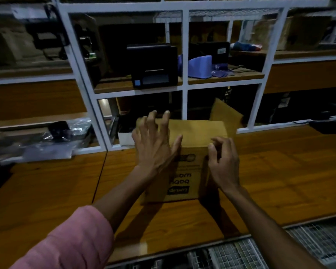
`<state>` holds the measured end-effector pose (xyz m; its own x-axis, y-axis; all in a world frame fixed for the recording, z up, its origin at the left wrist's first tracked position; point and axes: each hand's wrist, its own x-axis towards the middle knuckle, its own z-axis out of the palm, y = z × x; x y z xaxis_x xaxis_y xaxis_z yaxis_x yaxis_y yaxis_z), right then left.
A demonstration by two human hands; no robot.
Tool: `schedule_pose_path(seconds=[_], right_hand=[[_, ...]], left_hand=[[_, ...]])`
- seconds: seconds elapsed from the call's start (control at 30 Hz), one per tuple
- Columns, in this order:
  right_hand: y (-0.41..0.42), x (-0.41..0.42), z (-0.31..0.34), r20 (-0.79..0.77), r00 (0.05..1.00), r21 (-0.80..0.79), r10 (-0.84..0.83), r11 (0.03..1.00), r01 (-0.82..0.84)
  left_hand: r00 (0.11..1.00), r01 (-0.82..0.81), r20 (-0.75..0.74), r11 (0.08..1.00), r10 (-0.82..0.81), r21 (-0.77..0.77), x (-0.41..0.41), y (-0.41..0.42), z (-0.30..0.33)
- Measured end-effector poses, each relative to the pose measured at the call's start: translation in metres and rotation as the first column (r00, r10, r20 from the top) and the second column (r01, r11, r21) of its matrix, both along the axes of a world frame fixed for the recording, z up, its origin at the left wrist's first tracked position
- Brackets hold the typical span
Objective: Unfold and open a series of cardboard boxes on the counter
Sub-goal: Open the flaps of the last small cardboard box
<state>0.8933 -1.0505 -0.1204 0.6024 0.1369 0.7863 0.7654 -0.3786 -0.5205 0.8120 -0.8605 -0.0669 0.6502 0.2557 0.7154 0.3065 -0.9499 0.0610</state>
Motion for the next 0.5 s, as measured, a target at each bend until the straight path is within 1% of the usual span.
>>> schedule_pose_path(seconds=[0.1, 0.2, 0.37, 0.43, 0.5], right_hand=[[0.004, 0.000, -0.001, 0.000, 1.000, -0.004, 0.012, 1.000, -0.012], [0.006, 0.003, -0.002, -0.034, 0.999, 0.001, 0.022, 1.000, -0.022], [0.012, 0.017, 0.002, -0.136, 0.990, 0.039, -0.021, 0.999, 0.027], [0.017, 0.027, 0.003, -0.193, 0.981, -0.033, 0.020, 0.999, -0.027], [0.023, 0.035, 0.001, -0.244, 0.968, -0.207, 0.065, 0.971, -0.117]], left_hand=[[0.979, -0.112, -0.177, 0.993, 0.103, -0.044, -0.006, 0.011, -0.008], [0.939, -0.187, -0.300, 0.982, 0.171, -0.027, -0.014, 0.020, -0.016], [0.943, -0.149, -0.310, 0.986, 0.119, -0.075, -0.014, 0.025, -0.015], [0.945, -0.134, -0.308, 0.988, 0.107, -0.070, -0.016, 0.028, -0.016], [0.942, -0.123, -0.321, 0.990, 0.094, -0.070, -0.020, 0.031, -0.017]])
